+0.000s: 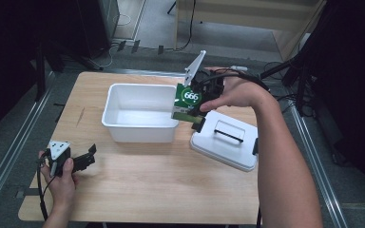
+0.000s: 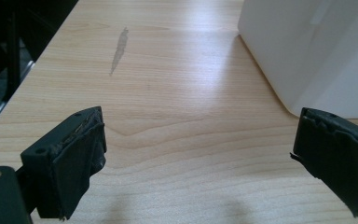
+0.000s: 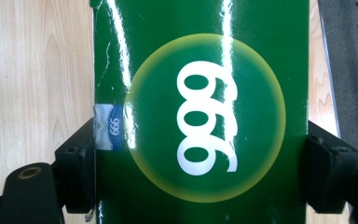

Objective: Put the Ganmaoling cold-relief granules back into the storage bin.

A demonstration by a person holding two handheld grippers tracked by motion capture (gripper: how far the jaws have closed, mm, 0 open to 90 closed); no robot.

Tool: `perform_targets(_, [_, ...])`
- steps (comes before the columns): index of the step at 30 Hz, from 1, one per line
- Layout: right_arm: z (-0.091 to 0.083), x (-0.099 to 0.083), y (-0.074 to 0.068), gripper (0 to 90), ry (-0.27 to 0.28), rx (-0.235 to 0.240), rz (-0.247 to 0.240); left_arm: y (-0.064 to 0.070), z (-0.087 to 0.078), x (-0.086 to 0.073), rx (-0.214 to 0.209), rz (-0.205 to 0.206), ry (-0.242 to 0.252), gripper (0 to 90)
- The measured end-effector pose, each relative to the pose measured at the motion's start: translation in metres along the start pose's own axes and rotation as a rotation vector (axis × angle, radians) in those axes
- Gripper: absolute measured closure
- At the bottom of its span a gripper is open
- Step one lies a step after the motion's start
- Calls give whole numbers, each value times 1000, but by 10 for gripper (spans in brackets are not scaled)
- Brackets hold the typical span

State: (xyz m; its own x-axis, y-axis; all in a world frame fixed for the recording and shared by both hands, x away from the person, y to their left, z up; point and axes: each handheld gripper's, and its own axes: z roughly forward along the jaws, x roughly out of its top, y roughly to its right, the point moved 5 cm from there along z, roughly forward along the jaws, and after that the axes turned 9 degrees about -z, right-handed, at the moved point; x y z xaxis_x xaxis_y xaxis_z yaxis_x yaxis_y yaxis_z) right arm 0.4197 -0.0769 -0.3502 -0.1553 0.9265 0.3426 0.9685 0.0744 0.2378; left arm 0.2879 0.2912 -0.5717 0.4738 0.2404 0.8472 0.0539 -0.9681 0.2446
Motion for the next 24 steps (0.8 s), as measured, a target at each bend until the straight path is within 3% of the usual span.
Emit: perform_targets(24, [18, 57, 15, 167, -10, 10, -84, -1, 0, 0, -16, -9, -4, 32])
